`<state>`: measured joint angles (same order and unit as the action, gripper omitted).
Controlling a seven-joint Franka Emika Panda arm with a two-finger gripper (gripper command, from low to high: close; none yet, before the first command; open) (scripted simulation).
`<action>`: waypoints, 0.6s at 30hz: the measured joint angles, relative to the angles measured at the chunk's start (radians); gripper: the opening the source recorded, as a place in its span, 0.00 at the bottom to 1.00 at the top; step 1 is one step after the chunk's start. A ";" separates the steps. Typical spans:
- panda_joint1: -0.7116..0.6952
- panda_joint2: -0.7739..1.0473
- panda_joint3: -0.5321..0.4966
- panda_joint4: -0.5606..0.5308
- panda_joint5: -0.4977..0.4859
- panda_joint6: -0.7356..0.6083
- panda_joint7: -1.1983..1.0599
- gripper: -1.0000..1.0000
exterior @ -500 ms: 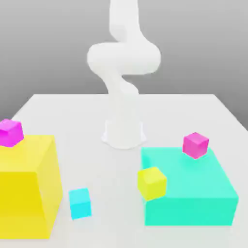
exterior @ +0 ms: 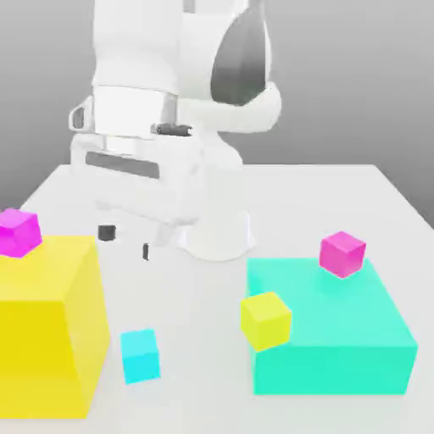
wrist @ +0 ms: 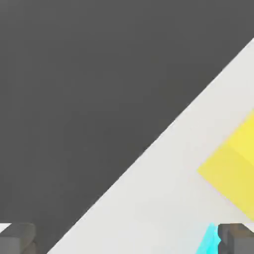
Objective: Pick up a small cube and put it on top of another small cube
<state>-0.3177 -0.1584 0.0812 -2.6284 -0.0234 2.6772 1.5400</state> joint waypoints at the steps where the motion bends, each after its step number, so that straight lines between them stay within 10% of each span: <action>1: -0.010 0.036 -0.004 -0.019 -0.002 0.021 0.043 0.50; 12: -0.028 0.434 -0.057 -0.079 -0.014 0.306 0.265 0.50; 13: -0.025 0.455 -0.061 -0.075 -0.016 0.323 0.267 0.00; 18: -0.025 0.455 -0.061 -0.075 -0.018 0.326 0.268 0.00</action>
<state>-0.3427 0.2966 0.0205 -2.7038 -0.0411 3.0035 1.8080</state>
